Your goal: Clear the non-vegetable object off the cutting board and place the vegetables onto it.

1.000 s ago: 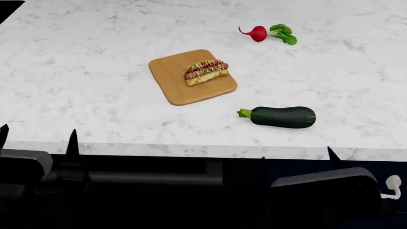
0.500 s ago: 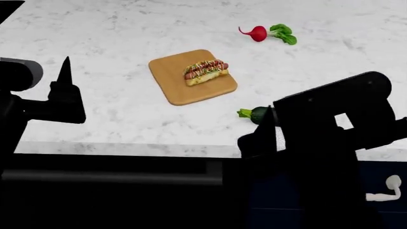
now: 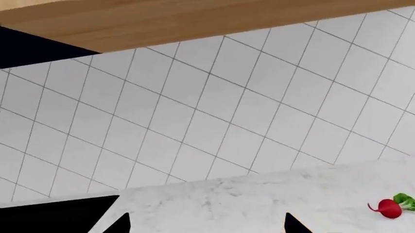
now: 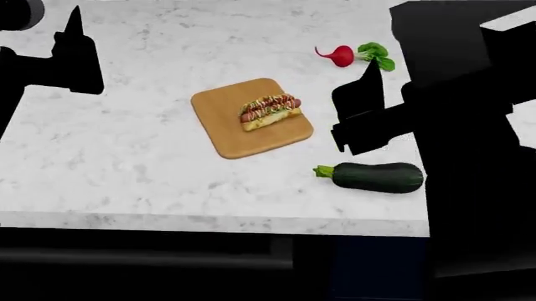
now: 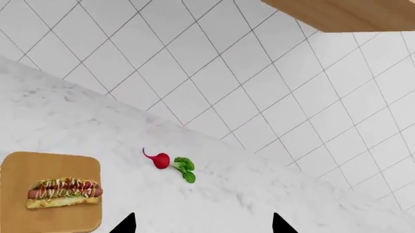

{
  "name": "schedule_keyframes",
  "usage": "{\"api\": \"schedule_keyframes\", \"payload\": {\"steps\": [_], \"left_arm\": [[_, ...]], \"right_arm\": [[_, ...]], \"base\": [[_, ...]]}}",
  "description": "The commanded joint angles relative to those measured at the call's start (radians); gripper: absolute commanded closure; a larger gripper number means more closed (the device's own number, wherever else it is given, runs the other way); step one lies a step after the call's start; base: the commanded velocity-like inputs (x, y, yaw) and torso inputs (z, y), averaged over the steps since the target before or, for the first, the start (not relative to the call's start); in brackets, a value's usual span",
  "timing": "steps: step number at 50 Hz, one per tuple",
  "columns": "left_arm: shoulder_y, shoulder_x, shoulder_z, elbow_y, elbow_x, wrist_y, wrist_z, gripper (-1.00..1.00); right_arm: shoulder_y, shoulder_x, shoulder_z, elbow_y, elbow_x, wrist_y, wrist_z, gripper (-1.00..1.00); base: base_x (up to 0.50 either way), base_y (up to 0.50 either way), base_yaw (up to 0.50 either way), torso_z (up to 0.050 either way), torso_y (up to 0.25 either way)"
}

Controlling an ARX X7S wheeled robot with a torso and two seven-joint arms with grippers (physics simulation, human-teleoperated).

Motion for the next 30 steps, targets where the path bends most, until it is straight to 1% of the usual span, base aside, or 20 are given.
{"api": "schedule_keyframes", "payload": {"steps": [1, 30], "left_arm": [[-0.051, 0.017, -0.020, -0.038, 0.009, -0.002, 0.043, -1.00], [-0.037, 0.000, -0.028, -0.017, -0.014, 0.000, 0.045, -1.00]], "right_arm": [[0.104, -0.019, -0.005, 0.081, 0.004, 0.008, -0.046, -1.00], [0.091, 0.016, -0.027, 0.050, 0.039, 0.032, -0.039, -1.00]], "base": [[0.50, 0.00, 0.00, 0.000, 0.000], [0.50, 0.00, 0.00, 0.000, 0.001]]}}
